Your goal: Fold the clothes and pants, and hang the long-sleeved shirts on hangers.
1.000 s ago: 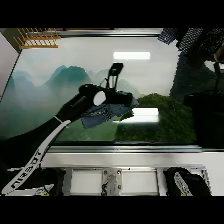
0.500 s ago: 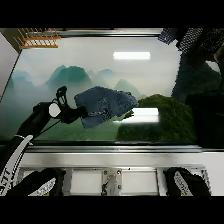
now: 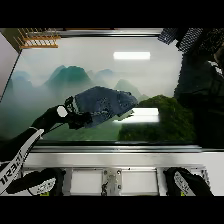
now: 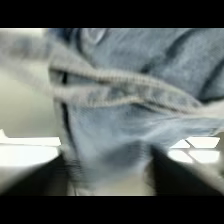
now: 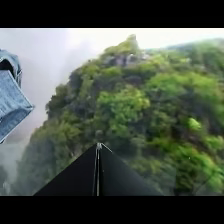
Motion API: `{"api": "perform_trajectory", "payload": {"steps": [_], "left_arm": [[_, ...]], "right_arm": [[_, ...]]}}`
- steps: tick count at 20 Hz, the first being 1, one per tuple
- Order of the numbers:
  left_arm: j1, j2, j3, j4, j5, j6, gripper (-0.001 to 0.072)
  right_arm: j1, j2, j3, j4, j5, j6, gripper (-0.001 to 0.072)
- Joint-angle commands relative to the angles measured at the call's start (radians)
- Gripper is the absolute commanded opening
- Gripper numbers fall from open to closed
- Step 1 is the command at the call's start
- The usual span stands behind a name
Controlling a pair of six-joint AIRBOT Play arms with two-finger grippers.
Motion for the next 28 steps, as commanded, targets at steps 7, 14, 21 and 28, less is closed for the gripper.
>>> {"api": "perform_trajectory", "payload": {"steps": [7,14,21,28], "left_arm": [[0.056,0.044,0.108,0.086,-0.073,0.045,0.0033],[0.062,0.141,0.108,0.128,-0.073,0.051,0.0033],[0.062,0.141,0.108,0.129,-0.073,0.051,0.0033],[0.062,0.142,0.108,0.128,-0.073,0.051,0.0033]], "right_arm": [[0.306,-0.278,-0.026,0.188,-0.101,0.007,0.0658],[0.329,-0.488,-0.026,0.601,-0.289,0.208,0.0571],[0.351,-0.546,-0.026,0.627,-0.291,0.275,0.0571],[0.401,-0.602,-0.026,0.630,-0.297,0.240,0.0410]]}}
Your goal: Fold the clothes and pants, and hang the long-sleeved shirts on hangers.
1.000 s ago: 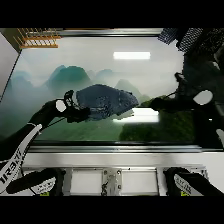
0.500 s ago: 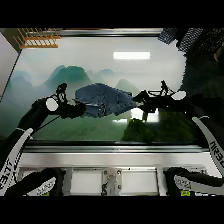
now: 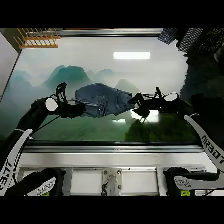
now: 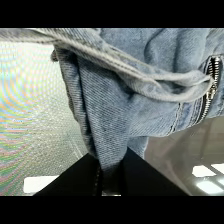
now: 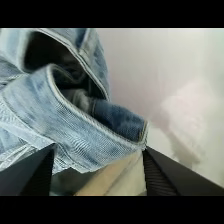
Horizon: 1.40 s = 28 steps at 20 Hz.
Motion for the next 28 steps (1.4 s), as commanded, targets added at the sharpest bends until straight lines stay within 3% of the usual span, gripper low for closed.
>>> {"api": "perform_trajectory", "payload": {"steps": [1,3,5,7,10,14,17,22,26,28], "left_arm": [[0.001,0.001,0.001,0.000,0.000,-0.001,0.0034],[0.011,0.009,0.005,0.000,-0.001,0.000,0.0033],[0.037,0.055,0.054,0.000,-0.021,0.016,0.0033],[0.067,0.138,0.167,-0.003,-0.061,0.026,0.0033],[0.075,0.285,0.385,-0.010,-0.075,0.025,0.0033],[0.026,0.468,0.599,-0.007,-0.056,0.025,0.0034],[-0.043,0.587,0.641,-0.008,-0.049,0.024,0.0034],[-0.145,0.683,0.640,0.003,-0.115,-0.081,0.0033],[-0.147,0.592,0.510,0.002,-0.249,-0.164,0.0033],[-0.147,0.501,0.397,0.002,-0.253,-0.200,0.0033]], "right_arm": [[0.016,-0.016,0.000,0.003,-0.008,-0.075,0.0226],[0.002,0.004,0.009,0.002,-0.005,-0.188,0.0036],[-0.029,0.067,0.051,-0.017,0.022,-0.306,0.0035],[-0.056,0.164,0.145,-0.095,0.071,-0.355,0.0035],[-0.064,0.333,0.350,-0.232,0.209,-0.358,0.0035],[-0.064,0.558,0.494,-0.256,0.301,-0.356,0.0035],[-0.064,0.715,0.495,-0.299,0.329,-0.287,0.0035],[-0.064,0.854,0.495,-0.516,0.524,0.009,0.0035],[-0.064,0.787,0.493,-0.585,0.701,0.168,0.0035],[-0.063,0.698,0.474,-0.594,0.748,0.158,0.0035]]}}
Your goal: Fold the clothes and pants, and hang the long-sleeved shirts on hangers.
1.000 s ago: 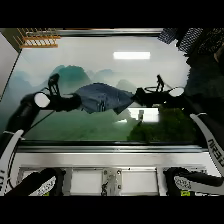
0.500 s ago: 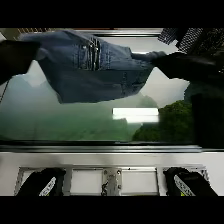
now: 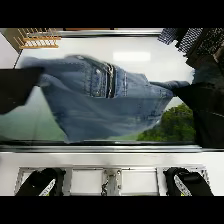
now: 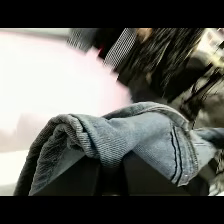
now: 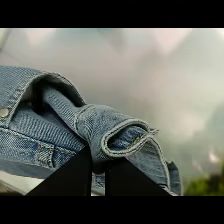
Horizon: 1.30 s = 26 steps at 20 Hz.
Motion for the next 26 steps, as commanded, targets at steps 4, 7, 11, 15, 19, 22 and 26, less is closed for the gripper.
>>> {"api": "perform_trajectory", "payload": {"steps": [4,7,11,15,19,22,26], "left_arm": [[-0.007,-0.391,-0.225,-0.005,0.126,-0.061,0.0033],[-0.007,-0.684,-0.079,-0.005,0.165,0.029,0.0033],[0.034,-0.932,0.180,-0.023,0.127,0.079,0.0033],[0.100,-0.950,0.246,-0.040,0.003,0.097,0.0034],[0.104,-0.791,0.017,-0.037,-0.024,0.166,0.0034],[0.100,-0.674,-0.227,-0.041,0.014,0.166,0.0033],[0.048,-0.610,-0.470,-0.040,0.089,0.167,0.0034]], "right_arm": [[0.000,-0.356,-0.072,-0.075,0.127,-0.029,0.0035],[0.000,-0.575,-0.065,-0.144,-0.060,-0.064,0.0035],[-0.002,-0.673,-0.010,-0.225,-0.289,-0.082,0.0035],[0.000,-0.639,-0.008,-0.230,-0.268,-0.083,0.0035],[0.018,-0.542,-0.105,-0.263,-0.177,-0.082,0.0035],[0.024,-0.465,-0.275,-0.270,-0.187,-0.082,0.0035],[0.038,-0.438,-0.502,-0.269,-0.260,-0.082,0.0036]]}}
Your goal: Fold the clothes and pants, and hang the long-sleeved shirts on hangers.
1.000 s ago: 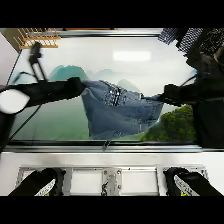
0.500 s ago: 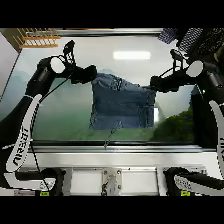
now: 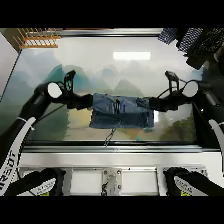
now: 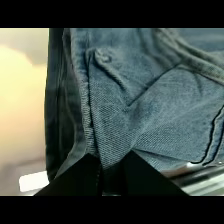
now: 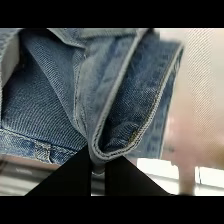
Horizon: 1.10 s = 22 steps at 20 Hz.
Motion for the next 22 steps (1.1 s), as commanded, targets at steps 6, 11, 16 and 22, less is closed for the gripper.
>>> {"api": "perform_trajectory", "payload": {"steps": [6,11,16,22], "left_arm": [[-0.127,-0.042,-0.311,0.010,0.251,-0.021,0.0033],[-0.127,-0.073,-0.311,0.011,0.262,-0.030,0.0034],[-0.095,0.065,-0.311,0.013,0.258,-0.027,0.0337],[-0.006,0.316,-0.311,0.013,0.066,-0.028,0.0576]], "right_arm": [[0.087,0.024,-0.383,-0.006,-0.298,0.000,0.0036],[0.092,0.024,-0.421,0.010,-0.352,0.003,0.0038],[0.086,0.070,-0.394,0.116,-0.328,-0.055,0.0608],[-0.134,0.256,-0.315,0.115,-0.019,-0.175,0.0650]]}}
